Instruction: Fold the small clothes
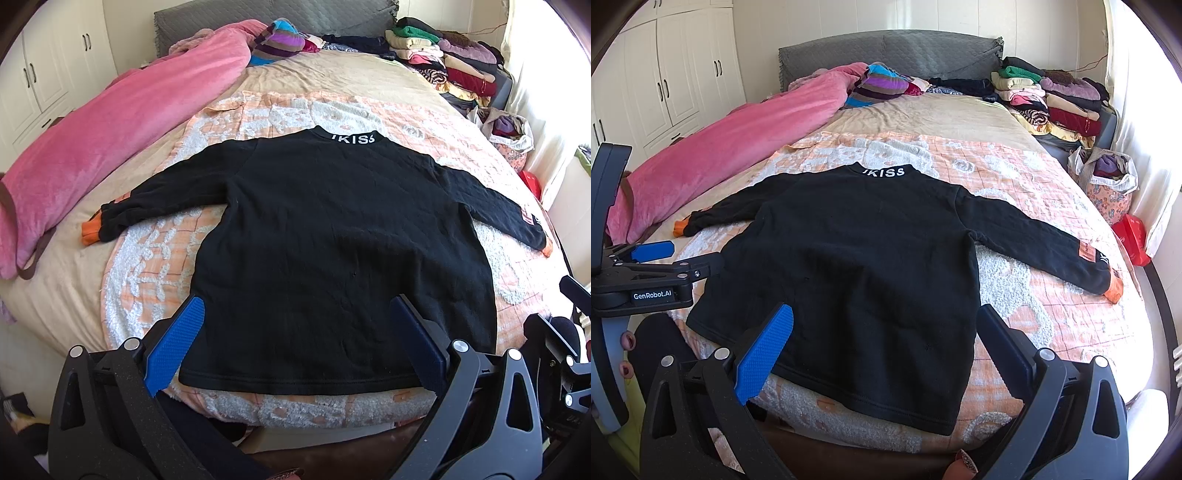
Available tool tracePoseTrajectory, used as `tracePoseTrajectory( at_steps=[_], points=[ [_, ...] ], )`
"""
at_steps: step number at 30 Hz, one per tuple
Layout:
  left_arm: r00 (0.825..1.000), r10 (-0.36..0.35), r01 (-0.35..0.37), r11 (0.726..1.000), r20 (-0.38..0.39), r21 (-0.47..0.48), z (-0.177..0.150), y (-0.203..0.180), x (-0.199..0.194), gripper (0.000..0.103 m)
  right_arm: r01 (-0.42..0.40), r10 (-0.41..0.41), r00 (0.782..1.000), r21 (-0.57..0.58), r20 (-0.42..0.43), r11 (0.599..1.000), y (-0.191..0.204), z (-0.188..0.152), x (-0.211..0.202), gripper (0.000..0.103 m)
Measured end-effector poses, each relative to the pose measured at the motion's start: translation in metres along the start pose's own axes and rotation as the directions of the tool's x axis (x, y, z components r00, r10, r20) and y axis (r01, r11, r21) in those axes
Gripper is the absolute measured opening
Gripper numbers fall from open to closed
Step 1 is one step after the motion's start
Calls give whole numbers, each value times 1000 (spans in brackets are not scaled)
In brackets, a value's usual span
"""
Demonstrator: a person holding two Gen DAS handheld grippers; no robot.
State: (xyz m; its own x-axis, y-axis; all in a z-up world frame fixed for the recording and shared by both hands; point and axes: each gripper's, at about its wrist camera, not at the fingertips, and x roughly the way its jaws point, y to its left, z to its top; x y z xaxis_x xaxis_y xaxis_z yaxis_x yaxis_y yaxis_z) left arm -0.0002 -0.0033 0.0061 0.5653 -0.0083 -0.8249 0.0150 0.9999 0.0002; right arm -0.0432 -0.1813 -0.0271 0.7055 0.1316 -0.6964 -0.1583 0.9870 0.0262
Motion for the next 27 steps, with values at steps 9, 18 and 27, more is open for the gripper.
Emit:
tracePoseTrajectory(
  at_steps=[9,18,27],
  points=[
    [1000,-1,1,1000,1,2,2,0,0,94,1,-1,1000,9,2,1000,-1,0,0,99],
    [1000,-10,10,999,-9,32,6,-13,13,94,18,-18,1000,43,3,999,-14,10,8,99],
    [1000,-3,4,999,-12,34,31,-26,43,94,55,-59,998,108,26,993,-43,31,27,99]
  ],
)
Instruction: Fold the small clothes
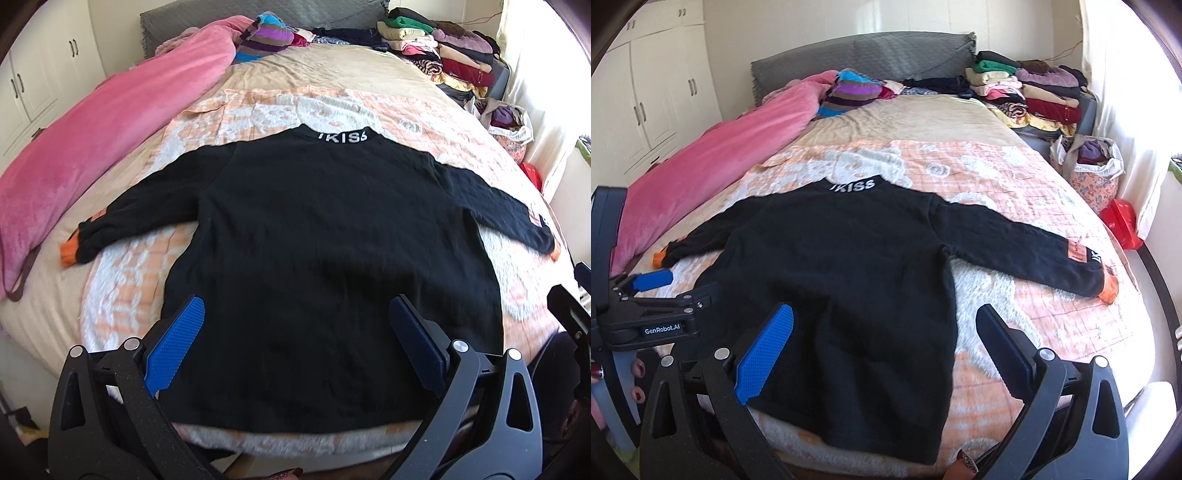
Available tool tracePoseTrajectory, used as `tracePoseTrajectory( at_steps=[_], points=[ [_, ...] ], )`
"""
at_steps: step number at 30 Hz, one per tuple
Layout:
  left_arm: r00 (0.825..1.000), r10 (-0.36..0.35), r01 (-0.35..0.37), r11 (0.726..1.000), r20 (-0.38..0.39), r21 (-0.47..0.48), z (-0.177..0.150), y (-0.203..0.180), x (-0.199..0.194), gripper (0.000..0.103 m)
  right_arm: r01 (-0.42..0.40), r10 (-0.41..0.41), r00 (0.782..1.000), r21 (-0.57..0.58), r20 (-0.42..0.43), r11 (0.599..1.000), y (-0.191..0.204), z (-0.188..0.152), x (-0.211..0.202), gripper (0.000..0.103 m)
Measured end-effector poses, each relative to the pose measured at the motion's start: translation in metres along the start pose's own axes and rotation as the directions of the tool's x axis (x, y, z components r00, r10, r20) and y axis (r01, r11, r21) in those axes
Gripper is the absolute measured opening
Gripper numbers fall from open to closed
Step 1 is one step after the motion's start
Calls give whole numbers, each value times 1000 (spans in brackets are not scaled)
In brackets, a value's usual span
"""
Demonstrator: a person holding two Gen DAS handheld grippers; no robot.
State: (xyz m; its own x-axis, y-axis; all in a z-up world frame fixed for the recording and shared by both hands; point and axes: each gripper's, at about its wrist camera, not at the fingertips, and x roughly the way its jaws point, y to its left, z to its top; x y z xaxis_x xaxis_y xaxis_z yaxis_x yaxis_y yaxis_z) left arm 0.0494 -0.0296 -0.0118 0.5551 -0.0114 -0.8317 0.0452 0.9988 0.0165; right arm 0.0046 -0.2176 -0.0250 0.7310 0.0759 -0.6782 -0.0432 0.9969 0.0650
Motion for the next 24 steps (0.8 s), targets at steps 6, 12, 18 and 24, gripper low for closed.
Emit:
tracePoseTrajectory(
  at_steps=[6,12,18,24],
  points=[
    [1000,-2,2,1000,14,-6,25,-7,17,94,61,-62,998,36,22,997,-27,19,18,99],
    [1000,-8,9,1000,5,-16,44,-14,36,94,120,-121,993,86,6,989,-60,32,46,99],
    [1000,-13,13,1000,-6,-20,59,-19,61,94,182,-182,983,192,-17,965,-113,43,77,99],
    [999,-11,11,1000,-36,-10,72,-25,89,94,293,-284,956,274,-74,916,-172,50,106,99]
  ],
)
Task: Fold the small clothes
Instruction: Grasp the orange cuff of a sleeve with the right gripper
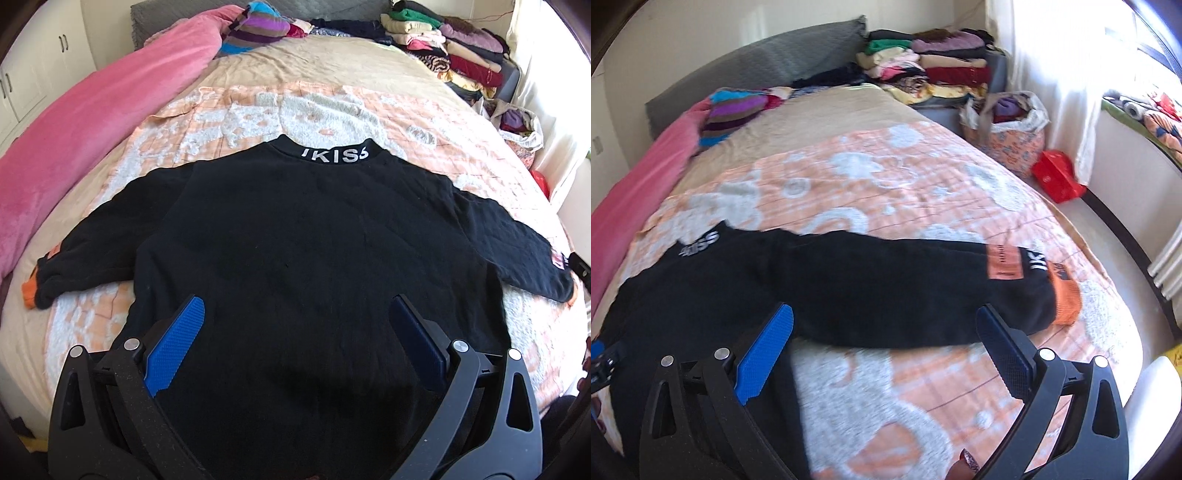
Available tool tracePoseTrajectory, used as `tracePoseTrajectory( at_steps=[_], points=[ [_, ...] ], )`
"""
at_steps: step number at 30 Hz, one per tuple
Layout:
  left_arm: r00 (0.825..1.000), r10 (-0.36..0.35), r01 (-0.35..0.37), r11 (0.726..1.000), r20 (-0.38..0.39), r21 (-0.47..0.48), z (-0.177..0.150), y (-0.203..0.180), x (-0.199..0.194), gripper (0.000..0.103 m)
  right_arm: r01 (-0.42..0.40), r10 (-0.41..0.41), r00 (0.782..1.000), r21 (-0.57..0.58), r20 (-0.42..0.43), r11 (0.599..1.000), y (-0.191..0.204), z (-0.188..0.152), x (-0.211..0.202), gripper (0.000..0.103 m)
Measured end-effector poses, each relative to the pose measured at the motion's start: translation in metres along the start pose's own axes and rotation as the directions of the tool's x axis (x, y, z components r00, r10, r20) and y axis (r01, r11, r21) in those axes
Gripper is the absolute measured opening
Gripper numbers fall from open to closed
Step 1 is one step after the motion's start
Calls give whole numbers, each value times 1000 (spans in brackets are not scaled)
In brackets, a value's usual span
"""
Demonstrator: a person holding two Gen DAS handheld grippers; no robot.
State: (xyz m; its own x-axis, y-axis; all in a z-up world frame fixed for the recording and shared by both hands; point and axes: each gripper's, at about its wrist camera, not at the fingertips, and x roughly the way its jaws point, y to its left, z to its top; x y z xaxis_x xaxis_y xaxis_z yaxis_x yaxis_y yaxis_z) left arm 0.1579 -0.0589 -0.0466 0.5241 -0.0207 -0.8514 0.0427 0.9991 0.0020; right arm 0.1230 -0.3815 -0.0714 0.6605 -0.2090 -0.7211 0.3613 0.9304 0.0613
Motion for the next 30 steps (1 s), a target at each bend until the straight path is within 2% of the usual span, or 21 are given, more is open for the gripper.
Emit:
tracePoseTrajectory(
  at_steps=[8,14,20,23,25,30],
  points=[
    [999,-24,24,1000,-26,-12,21,-1,30,94,122,-118,992,140,-38,983,-64,9,36,99],
    [999,-14,12,999,-41,-29,30,2,50,94,215,-196,976,261,-97,941,-125,0,58,99],
    [999,9,-10,1000,-52,-18,31,2,64,94,244,-199,966,328,-165,913,-161,-4,78,99],
    [998,12,-13,1000,-63,-10,28,1,71,94,224,-149,961,340,-234,914,-168,-9,98,99],
    [997,21,-22,1000,-68,-5,26,0,76,94,198,-117,963,340,-243,919,-167,-9,104,99],
    [997,5,-5,1000,-83,-3,20,-1,84,94,180,-115,968,303,-221,936,-165,-1,107,98]
  ],
)
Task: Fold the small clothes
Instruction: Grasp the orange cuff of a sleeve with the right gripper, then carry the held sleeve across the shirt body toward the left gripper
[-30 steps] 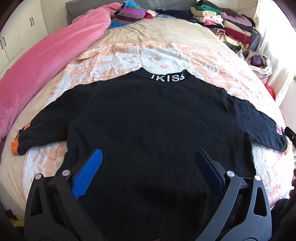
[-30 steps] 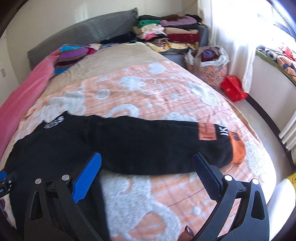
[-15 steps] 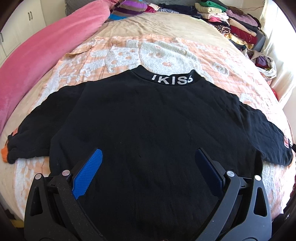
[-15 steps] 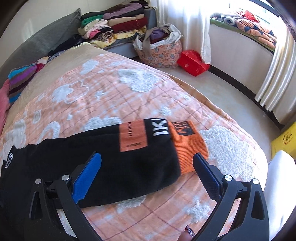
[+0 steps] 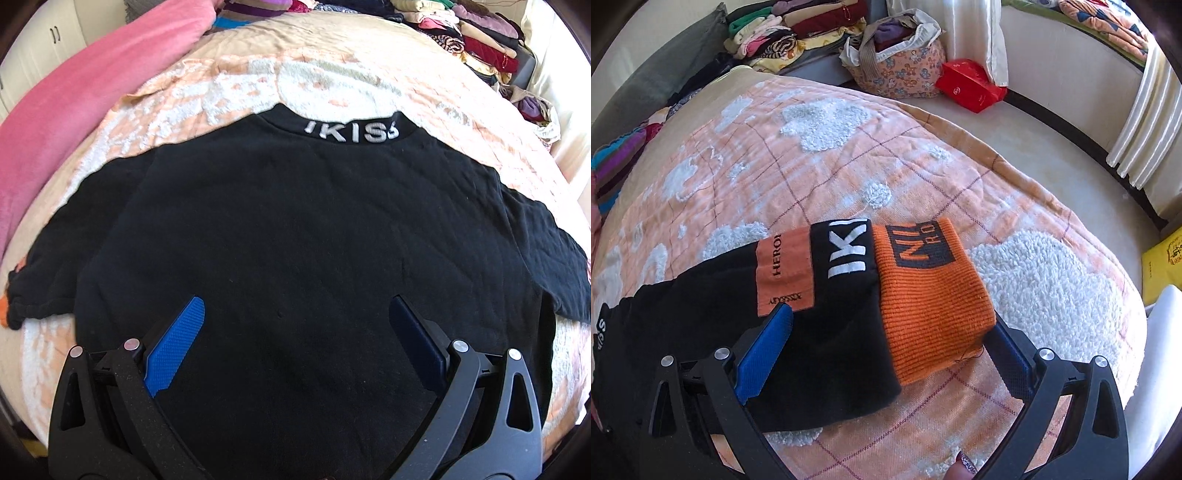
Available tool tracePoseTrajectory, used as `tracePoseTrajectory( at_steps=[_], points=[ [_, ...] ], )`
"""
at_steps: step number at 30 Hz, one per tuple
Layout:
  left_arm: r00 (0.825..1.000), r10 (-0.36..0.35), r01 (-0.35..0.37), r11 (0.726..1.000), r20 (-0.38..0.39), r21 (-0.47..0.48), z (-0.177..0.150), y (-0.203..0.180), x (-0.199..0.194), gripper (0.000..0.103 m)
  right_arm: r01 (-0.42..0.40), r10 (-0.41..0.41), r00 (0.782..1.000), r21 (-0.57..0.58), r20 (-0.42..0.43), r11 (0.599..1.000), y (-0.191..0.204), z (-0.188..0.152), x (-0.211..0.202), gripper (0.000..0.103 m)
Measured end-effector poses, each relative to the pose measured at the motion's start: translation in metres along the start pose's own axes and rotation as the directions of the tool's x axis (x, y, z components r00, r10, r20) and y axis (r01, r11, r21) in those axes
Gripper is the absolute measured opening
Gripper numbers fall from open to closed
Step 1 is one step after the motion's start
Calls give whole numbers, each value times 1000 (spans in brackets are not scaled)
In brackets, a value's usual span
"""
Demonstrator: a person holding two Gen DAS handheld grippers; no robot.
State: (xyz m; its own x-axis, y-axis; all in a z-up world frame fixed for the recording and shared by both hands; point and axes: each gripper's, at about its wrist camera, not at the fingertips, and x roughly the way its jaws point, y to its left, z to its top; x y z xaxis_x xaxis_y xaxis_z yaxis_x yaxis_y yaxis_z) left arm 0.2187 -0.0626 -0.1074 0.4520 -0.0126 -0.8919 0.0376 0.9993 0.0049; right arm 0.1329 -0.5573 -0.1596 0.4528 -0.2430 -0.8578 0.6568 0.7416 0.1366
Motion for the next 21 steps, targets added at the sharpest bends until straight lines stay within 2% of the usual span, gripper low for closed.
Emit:
tracePoseTrajectory(
  at_steps=[2,4,5,7,9,11,14,16,21],
  points=[
    [1000,-1,1,1000,-7,-2,-4,0,4,94,-3,3,1000,-9,1,1000,0,0,1,86],
    [1000,-1,1,1000,-13,-7,-7,0,9,94,-22,22,1000,-14,14,1000,0,1,-2,64],
    [1000,-2,2,1000,-16,-10,-9,0,11,94,-38,39,999,-19,20,999,1,2,-4,59],
    [1000,1,-2,1000,-13,-12,-12,0,14,94,-61,62,998,-35,30,998,3,2,-7,37],
    [1000,6,-6,1000,-2,-7,-14,-1,13,94,-94,96,994,-53,43,994,6,3,-12,25],
    [1000,5,-5,1000,5,-4,-17,-1,11,94,-141,144,988,-50,62,989,8,3,-19,20],
    [1000,-18,18,1000,20,-12,-20,0,2,94,-244,251,961,-70,119,967,17,3,-41,18],
    [999,-26,26,1000,36,-16,-21,4,-4,94,-294,310,940,-121,145,948,37,-1,-58,17],
    [997,-38,40,999,67,-34,-19,14,-18,94,-460,509,851,-281,131,842,119,-22,-105,17]
  ],
)
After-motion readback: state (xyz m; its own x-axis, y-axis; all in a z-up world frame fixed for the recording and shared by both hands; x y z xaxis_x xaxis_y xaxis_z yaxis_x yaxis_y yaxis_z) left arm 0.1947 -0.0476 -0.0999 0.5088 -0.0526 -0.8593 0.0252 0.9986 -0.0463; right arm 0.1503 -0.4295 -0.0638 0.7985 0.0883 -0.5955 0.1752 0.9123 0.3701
